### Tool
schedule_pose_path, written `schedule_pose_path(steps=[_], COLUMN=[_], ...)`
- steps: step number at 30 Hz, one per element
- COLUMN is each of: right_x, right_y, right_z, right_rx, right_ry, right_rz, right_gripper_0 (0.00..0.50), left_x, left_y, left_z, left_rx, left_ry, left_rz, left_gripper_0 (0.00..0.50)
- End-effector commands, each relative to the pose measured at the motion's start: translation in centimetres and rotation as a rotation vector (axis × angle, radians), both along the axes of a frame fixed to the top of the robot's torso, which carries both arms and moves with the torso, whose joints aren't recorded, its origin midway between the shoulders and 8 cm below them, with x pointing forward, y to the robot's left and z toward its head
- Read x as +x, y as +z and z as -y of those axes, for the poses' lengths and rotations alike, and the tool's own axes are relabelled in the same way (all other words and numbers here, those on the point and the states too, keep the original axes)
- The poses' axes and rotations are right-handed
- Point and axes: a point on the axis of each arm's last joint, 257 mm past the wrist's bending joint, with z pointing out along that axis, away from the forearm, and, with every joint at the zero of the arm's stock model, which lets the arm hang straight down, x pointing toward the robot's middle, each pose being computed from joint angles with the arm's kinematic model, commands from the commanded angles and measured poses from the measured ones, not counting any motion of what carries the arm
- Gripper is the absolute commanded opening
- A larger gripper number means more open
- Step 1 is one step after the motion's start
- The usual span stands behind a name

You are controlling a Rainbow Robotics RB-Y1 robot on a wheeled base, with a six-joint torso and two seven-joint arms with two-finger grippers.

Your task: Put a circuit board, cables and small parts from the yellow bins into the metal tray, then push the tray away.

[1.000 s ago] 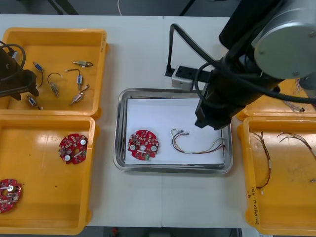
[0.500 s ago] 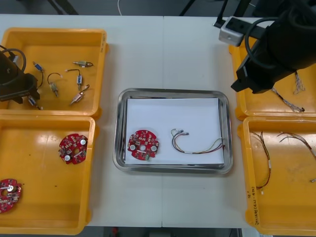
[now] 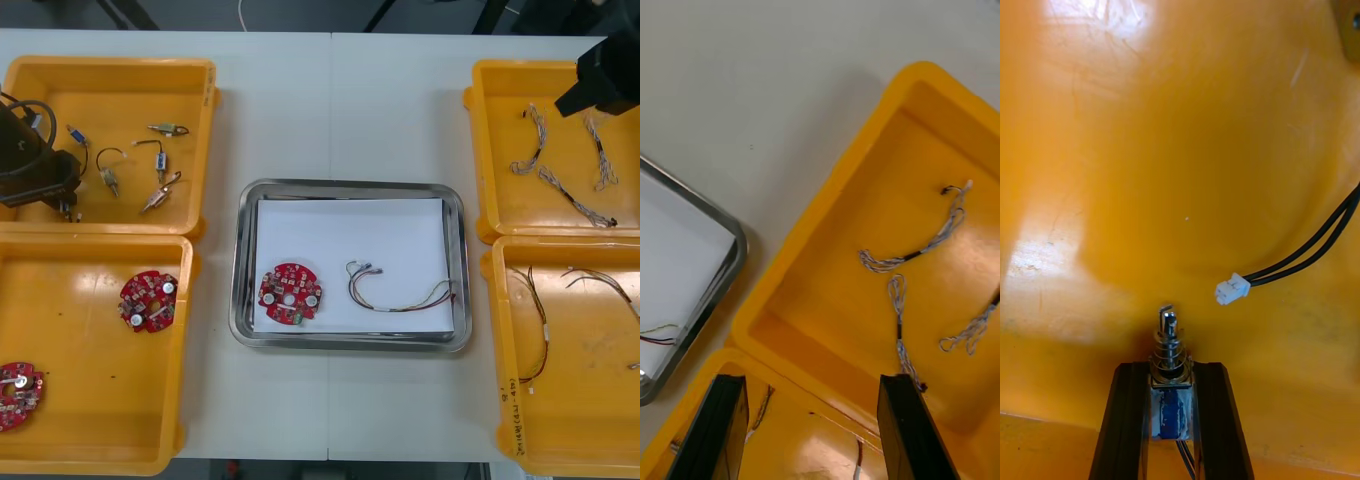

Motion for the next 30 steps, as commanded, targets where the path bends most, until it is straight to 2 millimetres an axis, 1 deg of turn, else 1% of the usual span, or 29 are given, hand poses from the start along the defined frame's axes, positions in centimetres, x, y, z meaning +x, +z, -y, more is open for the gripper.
schedule_pose_path(steps=[1, 8, 14, 21, 24, 27, 30], right_x=[1.1, 1.7, 1.9, 1.9, 2.0, 2.2, 2.3], right_y=[5.0, 5.5, 5.5, 4.6, 4.3, 3.1, 2.0], right_z=[4.9, 9.2, 11.9, 13.7, 13.9, 14.1, 14.1], right_rx=[0.010, 0.051, 0.053, 0.042, 0.038, 0.054, 0.071], right_ry=[-0.130, -0.251, -0.322, -0.368, -0.376, -0.392, -0.398], right_rz=[0.101, 0.102, 0.106, 0.081, 0.074, 0.040, 0.009], right_gripper_0=[0.500, 0.500, 0.500, 0.500, 0.500, 0.500, 0.500], left_x=[-0.1, -0.1, -0.3, -0.1, -0.2, -0.5, -0.8], left_y=[-0.7, -0.7, -0.7, 0.5, 1.6, 3.1, 4.0], left_z=[0.5, 0.5, 0.5, 0.6, 0.8, 1.1, 1.6], left_rx=[0.033, 0.033, 0.031, 0.038, 0.043, 0.050, 0.051], left_ry=[-0.115, -0.115, -0.119, -0.125, -0.120, -0.109, -0.103], left_rz=[-0.005, -0.005, -0.009, -0.004, -0.008, -0.016, -0.022], left_gripper_0=[0.000, 0.000, 0.000, 0.000, 0.000, 0.000, 0.000])
